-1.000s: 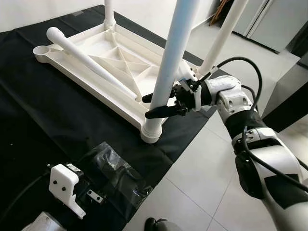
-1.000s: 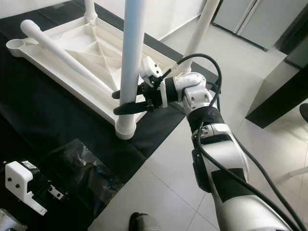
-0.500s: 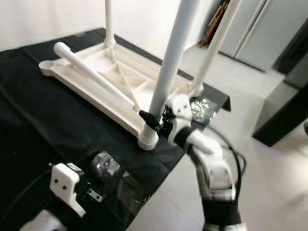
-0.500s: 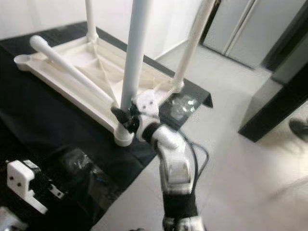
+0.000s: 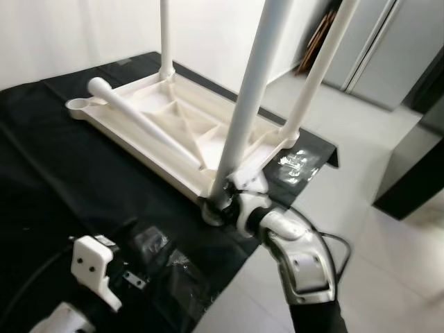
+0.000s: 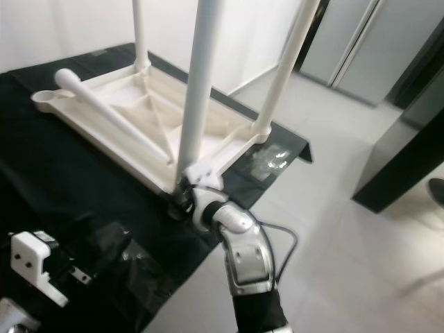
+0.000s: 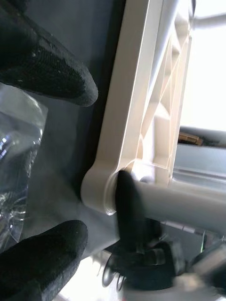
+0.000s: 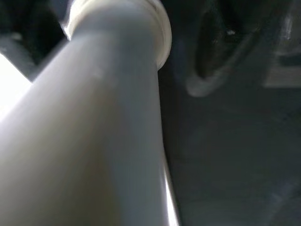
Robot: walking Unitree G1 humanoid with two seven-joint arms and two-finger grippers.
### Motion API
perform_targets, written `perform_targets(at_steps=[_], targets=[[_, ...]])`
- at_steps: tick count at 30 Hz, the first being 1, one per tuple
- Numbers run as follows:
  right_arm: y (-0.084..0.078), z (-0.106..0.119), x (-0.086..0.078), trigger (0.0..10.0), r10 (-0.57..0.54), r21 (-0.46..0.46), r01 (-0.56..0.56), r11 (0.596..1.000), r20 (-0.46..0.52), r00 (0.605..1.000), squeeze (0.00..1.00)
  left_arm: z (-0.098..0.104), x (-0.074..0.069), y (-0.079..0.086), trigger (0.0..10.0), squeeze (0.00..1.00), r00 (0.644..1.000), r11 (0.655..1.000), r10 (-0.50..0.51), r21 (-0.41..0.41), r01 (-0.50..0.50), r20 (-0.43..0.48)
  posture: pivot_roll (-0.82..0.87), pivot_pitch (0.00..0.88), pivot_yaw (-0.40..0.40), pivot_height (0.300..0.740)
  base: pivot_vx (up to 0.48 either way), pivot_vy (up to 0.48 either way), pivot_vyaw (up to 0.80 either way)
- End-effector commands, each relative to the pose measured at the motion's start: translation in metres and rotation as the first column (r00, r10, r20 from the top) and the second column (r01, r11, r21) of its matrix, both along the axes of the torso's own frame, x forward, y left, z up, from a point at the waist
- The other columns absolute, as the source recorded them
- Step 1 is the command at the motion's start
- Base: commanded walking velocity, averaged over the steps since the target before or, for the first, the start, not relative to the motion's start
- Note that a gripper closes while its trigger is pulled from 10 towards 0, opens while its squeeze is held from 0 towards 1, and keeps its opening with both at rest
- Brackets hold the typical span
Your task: Building children table
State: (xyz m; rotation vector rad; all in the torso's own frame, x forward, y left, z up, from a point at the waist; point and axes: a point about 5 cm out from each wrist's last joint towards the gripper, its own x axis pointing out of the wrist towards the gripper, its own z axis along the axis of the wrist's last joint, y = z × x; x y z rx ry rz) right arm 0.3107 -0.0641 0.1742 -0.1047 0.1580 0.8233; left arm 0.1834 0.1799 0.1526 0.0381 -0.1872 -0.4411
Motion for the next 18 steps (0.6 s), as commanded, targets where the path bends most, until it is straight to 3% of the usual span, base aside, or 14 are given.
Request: perform_targets(at_steps=[1,2,3,4,5,6,7,11,13,18], targets=[[0.004,0.021,0.000,10.0,0.277,-0.001,-0.279,0.960,0.112,0.954,1.00,-0.002,-0.002,-0.002,10.0,0.00,1.000,1.000,-0.013,0.002,0.013,-0.013,-0.03,0.155,-0.172,0.740,0.000,0.000,0.00],[0.002,0.026,0.000,10.0,0.399,-0.041,-0.397,0.917,0.150,0.905,1.00,-0.002,-0.002,-0.003,10.0,0.00,1.000,1.000,-0.014,0.000,0.014,-0.011,-0.03,0.157,-0.170,0.740,0.000,0.000,0.00],[0.002,0.026,0.000,10.0,0.399,-0.041,-0.397,0.917,0.150,0.905,1.00,-0.002,-0.002,-0.003,10.0,0.00,1.000,1.000,-0.014,0.000,0.014,-0.011,-0.03,0.157,-0.170,0.740,0.000,0.000,0.00],[-0.006,0.030,0.006,10.0,0.524,-0.138,-0.507,0.851,0.158,0.837,1.00,-0.002,-0.003,-0.004,10.0,0.00,1.000,1.000,-0.015,-0.001,0.015,-0.011,-0.02,0.166,-0.174,0.740,0.000,0.000,0.00],[-0.013,0.031,0.011,10.0,0.583,-0.200,-0.554,0.808,0.146,0.799,1.00,-0.001,-0.003,-0.004,10.0,0.00,1.000,1.000,-0.016,-0.002,0.016,-0.010,-0.02,0.166,-0.174,0.740,0.000,0.000,0.00],[-0.013,0.031,0.011,10.0,0.583,-0.200,-0.554,0.808,0.146,0.799,1.00,-0.001,-0.003,-0.004,10.0,0.00,1.000,1.000,-0.016,-0.002,0.016,-0.010,-0.02,0.166,-0.174,0.740,0.000,0.000,0.00],[-0.024,0.041,0.029,10.0,0.644,-0.301,-0.590,0.749,0.122,0.756,0.00,0.000,-0.005,-0.005,10.0,0.00,1.000,1.000,-0.018,-0.003,0.018,-0.011,-0.01,0.181,-0.178,0.740,0.000,0.000,0.00],[-0.025,0.046,0.034,10.0,0.655,-0.314,-0.599,0.737,0.113,0.747,0.00,0.000,-0.007,-0.006,10.0,0.00,1.000,1.000,-0.018,-0.003,0.018,-0.012,-0.01,0.182,-0.177,0.740,0.000,0.000,0.00],[-0.028,0.050,0.039,10.0,0.708,-0.333,-0.658,0.676,0.044,0.705,0.00,0.000,-0.009,-0.006,10.0,0.00,1.000,1.000,-0.016,-0.006,0.016,-0.016,0.00,0.194,-0.174,0.740,0.000,0.000,0.00],[-0.020,0.069,0.052,10.0,0.723,-0.330,-0.667,0.668,0.074,0.687,0.00,0.001,-0.015,-0.007,10.0,0.00,1.000,1.000,-0.016,-0.001,0.016,-0.027,0.03,0.211,-0.167,0.740,0.000,0.000,0.00]])
